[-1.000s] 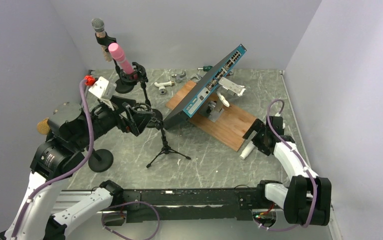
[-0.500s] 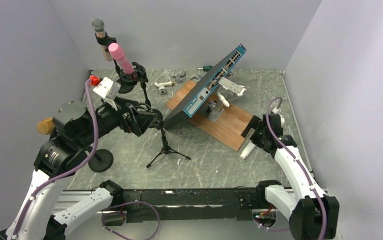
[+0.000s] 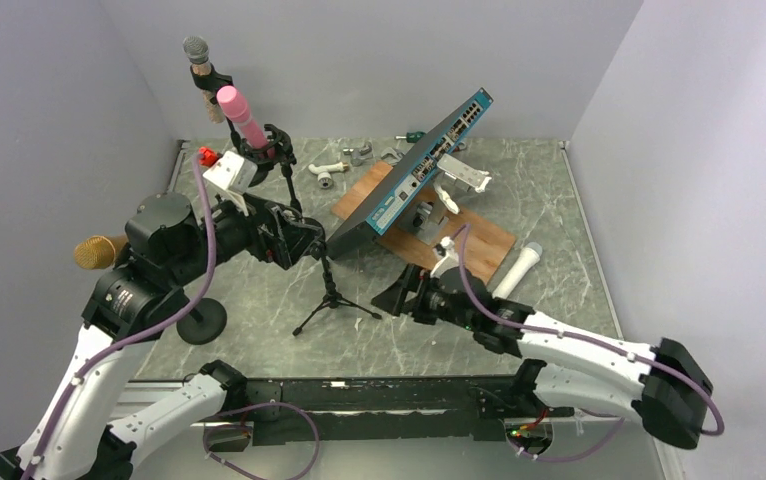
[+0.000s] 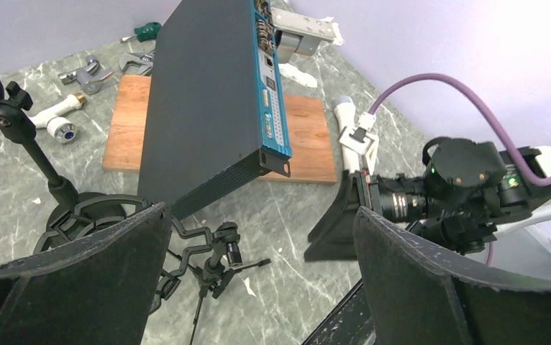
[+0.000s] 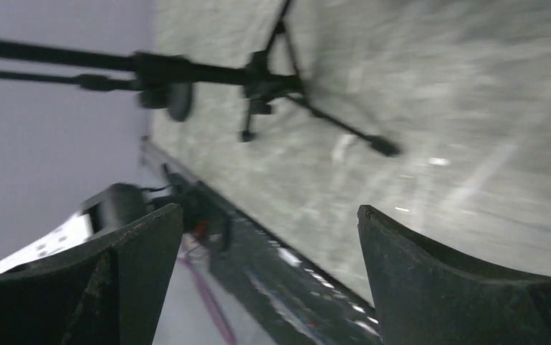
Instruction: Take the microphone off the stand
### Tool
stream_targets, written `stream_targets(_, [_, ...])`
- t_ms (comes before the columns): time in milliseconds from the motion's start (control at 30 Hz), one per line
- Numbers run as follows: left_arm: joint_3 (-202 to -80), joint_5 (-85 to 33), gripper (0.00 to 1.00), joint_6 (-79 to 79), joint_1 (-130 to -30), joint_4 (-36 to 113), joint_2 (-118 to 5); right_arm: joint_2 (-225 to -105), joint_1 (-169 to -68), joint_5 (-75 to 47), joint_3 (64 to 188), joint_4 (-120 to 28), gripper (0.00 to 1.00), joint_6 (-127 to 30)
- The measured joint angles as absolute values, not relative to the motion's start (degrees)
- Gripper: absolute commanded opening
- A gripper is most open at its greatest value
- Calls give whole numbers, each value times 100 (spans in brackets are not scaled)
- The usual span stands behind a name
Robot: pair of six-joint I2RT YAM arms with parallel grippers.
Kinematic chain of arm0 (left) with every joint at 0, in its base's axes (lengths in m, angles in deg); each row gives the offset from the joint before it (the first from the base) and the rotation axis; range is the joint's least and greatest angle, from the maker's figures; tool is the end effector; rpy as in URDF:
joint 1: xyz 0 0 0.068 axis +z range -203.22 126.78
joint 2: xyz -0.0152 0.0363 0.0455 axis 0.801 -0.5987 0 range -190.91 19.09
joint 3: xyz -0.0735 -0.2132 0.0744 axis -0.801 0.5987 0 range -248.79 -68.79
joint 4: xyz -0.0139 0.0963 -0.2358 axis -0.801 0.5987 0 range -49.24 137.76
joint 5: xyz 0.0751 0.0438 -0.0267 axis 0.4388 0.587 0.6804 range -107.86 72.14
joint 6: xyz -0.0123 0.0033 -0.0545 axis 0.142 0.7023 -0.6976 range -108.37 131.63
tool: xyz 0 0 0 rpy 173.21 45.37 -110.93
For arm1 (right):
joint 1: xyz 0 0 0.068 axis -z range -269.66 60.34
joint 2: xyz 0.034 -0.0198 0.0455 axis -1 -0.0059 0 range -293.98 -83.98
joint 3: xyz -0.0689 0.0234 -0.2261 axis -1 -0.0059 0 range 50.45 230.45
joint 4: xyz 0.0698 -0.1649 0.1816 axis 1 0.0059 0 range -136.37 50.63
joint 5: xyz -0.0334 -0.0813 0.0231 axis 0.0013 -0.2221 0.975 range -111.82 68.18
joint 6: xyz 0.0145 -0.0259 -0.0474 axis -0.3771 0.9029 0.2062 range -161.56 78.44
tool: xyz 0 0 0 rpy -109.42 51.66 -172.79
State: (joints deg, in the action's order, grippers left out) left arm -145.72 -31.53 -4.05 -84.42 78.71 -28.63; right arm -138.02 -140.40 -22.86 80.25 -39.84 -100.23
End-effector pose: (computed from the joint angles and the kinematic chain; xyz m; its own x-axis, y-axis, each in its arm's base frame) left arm 0.1286 -0.0886 0.4334 -0.3153 -0.1160 -0.9419 0.6418 0.7051 -0.3016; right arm 0.1429 0.1738 0.1970 -0.8212 0.3448 -0.4547 -0.1209 0.6735 0.7292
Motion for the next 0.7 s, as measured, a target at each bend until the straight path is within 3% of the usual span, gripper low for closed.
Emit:
stream_targets(200, [-14495,-3149,99,-366,-8442,7884,-2828,-14998,-14995,-2590,7865,-6762,86,-10749])
stream_targets(400, [-14390,-3053,99,-252,-8442,7967,-2605,-16095,-15443,-3206,8060,-8695,75,-11287])
stream_targets(700, [-14194,-2994,99,-147,-8442,8005,-2380,-16825,-15498,-3512,8246,-9331,72,-11638])
